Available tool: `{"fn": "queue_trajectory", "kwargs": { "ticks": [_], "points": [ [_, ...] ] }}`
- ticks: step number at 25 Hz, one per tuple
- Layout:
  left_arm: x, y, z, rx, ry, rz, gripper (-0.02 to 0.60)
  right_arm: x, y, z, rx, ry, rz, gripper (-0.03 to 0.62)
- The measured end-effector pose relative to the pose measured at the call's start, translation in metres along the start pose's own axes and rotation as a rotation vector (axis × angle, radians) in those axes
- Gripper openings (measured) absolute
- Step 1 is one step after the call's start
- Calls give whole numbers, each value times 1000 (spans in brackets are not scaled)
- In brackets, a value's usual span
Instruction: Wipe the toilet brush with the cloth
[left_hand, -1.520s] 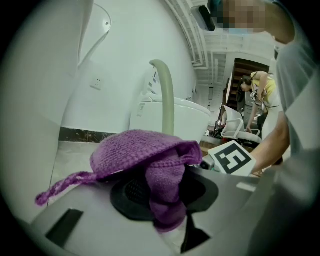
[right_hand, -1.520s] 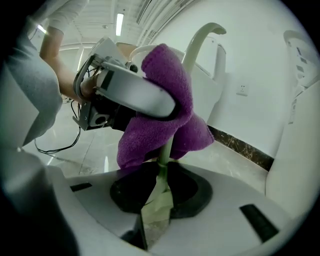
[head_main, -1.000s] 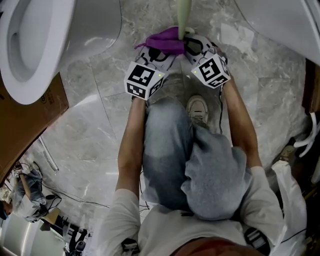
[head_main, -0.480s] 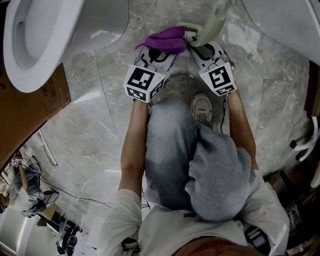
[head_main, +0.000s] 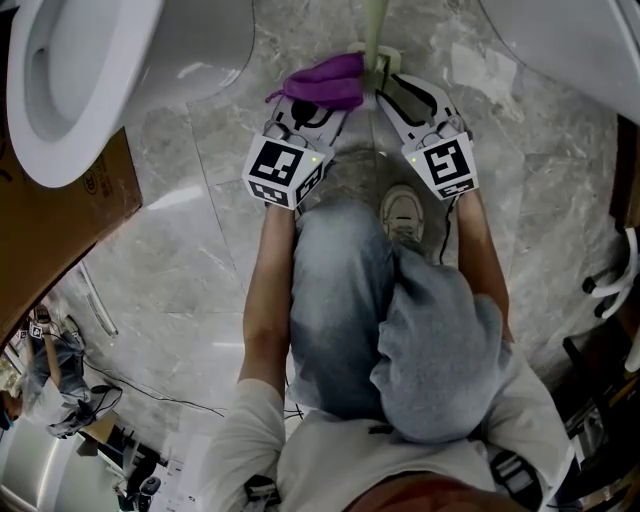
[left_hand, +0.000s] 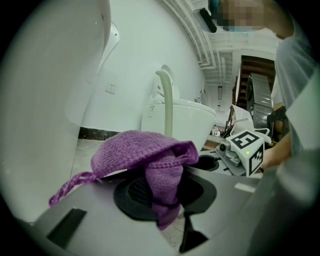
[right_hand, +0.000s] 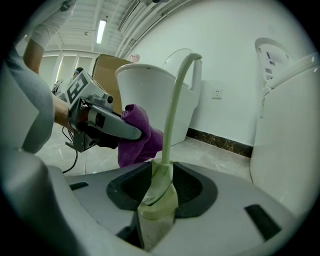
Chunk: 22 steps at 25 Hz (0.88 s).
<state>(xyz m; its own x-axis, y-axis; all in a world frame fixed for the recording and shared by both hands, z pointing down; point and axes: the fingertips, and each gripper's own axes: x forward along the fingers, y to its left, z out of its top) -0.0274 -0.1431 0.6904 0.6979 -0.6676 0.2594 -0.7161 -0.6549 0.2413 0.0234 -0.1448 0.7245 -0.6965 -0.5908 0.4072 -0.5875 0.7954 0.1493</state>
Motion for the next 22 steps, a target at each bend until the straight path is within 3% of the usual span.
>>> {"fn": "queue_trajectory", "kwargs": {
  "ticks": [3,8,22],
  "points": [
    [-3,2,1,-2,-7,10,89,-11,-5,5,46,-31,-34,103],
    [-11,7,-2,-13,-16,34,89,-28,-12,14,124,-76,-93,3],
    [-16,12,-4,-3,-16,68,89,-32,-10,9,164,-72,-99,-3]
  ]
}}
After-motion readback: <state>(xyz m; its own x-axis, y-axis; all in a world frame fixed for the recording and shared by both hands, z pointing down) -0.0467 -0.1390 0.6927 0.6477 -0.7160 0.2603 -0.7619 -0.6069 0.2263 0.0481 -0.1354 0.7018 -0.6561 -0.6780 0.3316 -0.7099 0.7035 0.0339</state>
